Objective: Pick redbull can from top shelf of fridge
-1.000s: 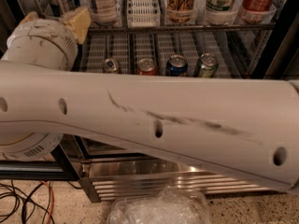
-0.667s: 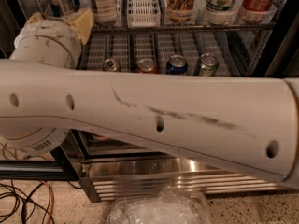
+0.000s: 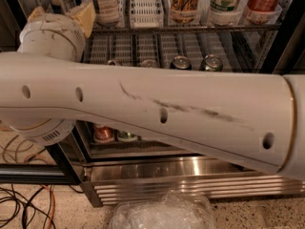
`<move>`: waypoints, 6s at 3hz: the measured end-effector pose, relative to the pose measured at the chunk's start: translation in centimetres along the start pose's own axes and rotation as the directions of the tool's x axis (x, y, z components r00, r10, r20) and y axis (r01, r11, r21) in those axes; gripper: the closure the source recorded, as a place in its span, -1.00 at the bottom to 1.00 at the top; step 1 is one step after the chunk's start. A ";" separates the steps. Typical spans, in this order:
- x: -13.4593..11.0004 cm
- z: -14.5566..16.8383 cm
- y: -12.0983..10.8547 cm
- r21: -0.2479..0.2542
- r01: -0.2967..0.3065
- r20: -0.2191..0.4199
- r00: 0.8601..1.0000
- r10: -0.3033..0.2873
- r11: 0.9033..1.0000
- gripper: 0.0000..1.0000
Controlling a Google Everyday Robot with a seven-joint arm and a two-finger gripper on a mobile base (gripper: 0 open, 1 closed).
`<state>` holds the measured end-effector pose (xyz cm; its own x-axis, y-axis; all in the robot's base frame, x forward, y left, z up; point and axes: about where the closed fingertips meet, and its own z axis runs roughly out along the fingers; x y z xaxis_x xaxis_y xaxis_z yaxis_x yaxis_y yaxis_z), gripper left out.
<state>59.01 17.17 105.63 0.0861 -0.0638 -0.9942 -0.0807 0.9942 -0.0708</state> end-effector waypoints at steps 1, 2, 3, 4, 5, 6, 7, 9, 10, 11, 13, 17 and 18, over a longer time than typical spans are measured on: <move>-0.7 1.8 -0.3 0.006 0.020 0.034 0.999 -0.020 1.000 -0.36; -0.5 2.5 -0.4 0.009 0.015 0.039 0.999 -0.016 1.000 -0.32; -0.1 4.3 -0.1 0.008 -0.005 0.052 0.999 0.004 1.000 -0.20; -0.1 4.2 0.0 0.006 -0.006 0.051 0.999 0.006 1.000 -0.20; -0.1 4.2 0.1 0.009 -0.006 0.048 0.999 0.005 1.000 0.17; -0.1 4.2 0.1 0.009 -0.006 0.048 0.999 0.005 1.000 0.64; -0.1 4.2 0.1 0.009 -0.006 0.048 0.999 0.005 1.000 1.00; -4.2 1.8 -1.5 0.020 0.004 0.107 0.994 -0.006 1.000 1.00; -7.5 -0.9 -2.7 0.023 0.026 0.143 0.989 -0.029 0.999 1.00; -10.4 -2.5 -3.6 -0.023 0.014 0.146 0.989 -0.011 1.000 1.00; -11.9 -7.2 -2.1 -0.149 -0.006 0.091 0.996 0.020 0.989 1.00; -5.9 -6.2 -7.9 -0.158 0.036 0.105 0.994 -0.019 0.987 1.00; 1.1 -5.4 -13.9 -0.119 0.098 0.077 0.993 -0.089 0.988 1.00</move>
Offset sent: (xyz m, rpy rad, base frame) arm 0.0302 -0.0010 0.0040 -0.0272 -0.0392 -0.0042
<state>54.91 2.78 105.11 0.1690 -0.1451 -0.9749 -0.1897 0.9658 -0.1766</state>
